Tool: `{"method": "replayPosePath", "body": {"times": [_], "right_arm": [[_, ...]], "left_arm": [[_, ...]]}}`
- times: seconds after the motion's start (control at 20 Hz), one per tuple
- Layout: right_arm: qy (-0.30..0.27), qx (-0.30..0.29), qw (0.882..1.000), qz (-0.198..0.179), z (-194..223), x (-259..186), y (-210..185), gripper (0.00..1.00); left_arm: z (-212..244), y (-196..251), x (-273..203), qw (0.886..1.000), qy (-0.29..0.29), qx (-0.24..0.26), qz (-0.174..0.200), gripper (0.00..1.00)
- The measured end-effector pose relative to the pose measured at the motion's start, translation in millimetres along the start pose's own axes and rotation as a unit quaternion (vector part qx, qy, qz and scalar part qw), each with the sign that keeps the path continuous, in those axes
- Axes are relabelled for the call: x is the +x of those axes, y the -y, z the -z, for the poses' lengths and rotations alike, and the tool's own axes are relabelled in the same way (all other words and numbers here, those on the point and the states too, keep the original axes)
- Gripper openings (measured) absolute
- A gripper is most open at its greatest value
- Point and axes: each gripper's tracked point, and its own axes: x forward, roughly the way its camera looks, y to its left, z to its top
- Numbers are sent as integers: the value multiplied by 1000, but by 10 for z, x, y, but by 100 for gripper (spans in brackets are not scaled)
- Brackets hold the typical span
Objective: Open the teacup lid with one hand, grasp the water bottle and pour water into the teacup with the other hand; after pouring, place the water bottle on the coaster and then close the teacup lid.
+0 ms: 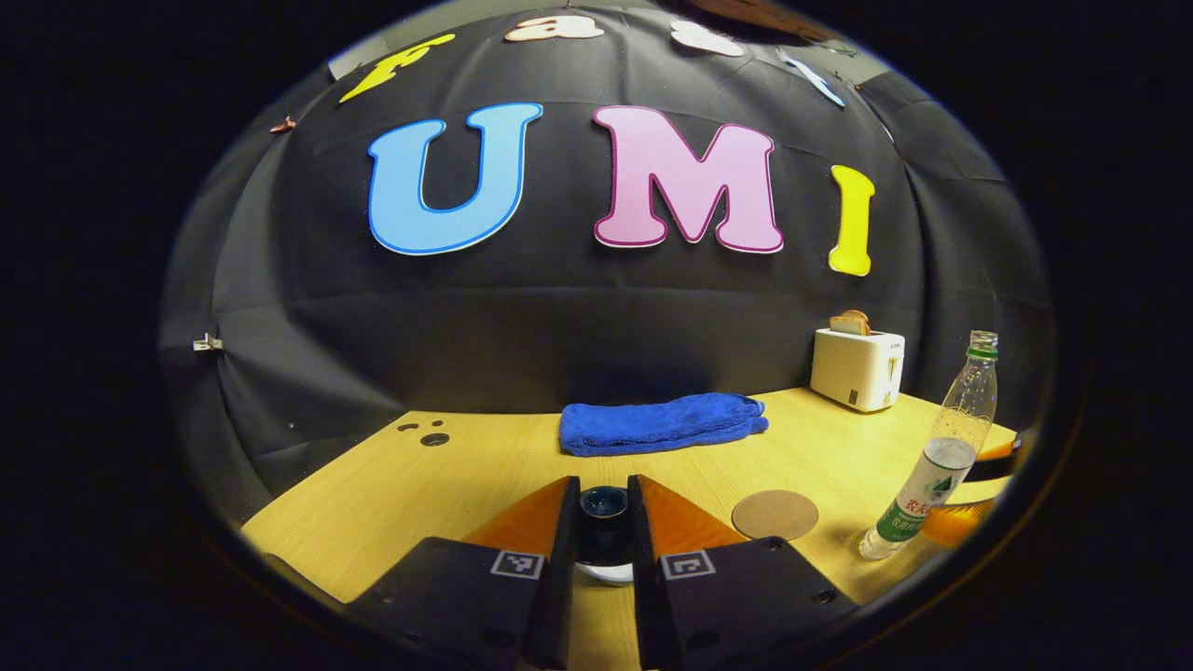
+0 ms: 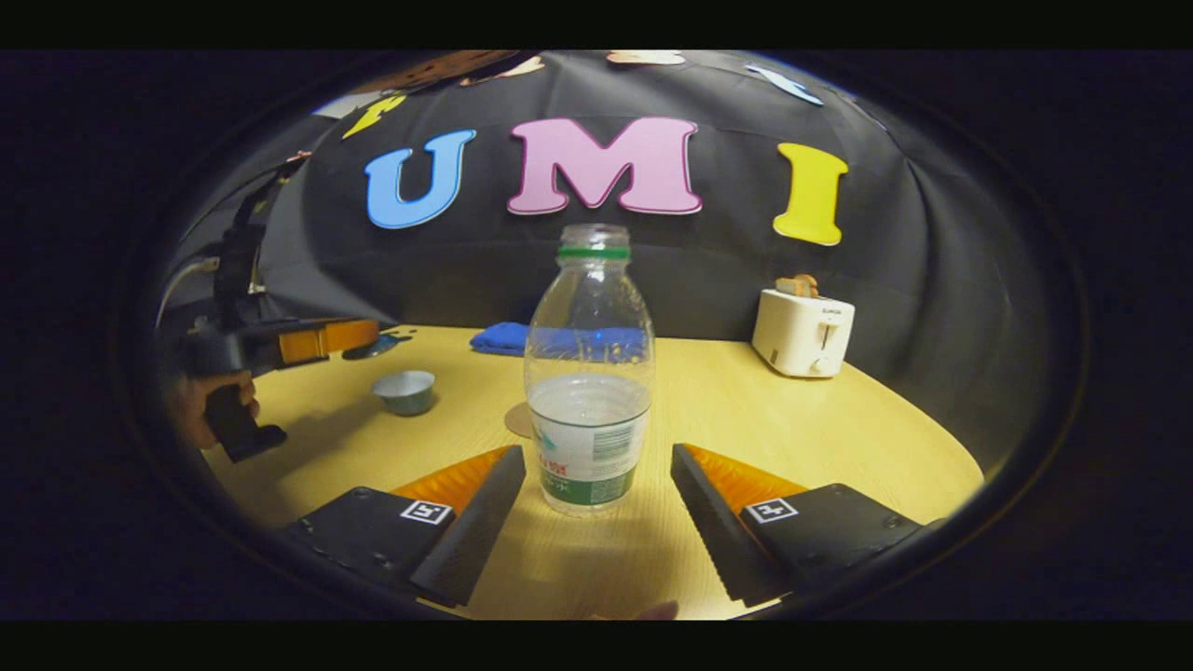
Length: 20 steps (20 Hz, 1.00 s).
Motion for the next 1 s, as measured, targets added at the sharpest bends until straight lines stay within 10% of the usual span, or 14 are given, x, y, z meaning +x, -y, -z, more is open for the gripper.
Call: {"method": "replayPosePath", "body": {"times": [0.4, 0.6, 1.0], "right_arm": [[-58, -20, 998, 11, 286, 218, -60, 98], [-52, -57, 996, 35, 90, 398, 73, 76], [-43, -303, 949, 78, -587, 683, 78, 75]], "left_arm": [[45, -92, -20, 1000, -9, -2, -13, 27], [46, -178, -61, 1000, -8, -1, -20, 29], [14, -498, -208, 999, -7, -8, -46, 35]]}}
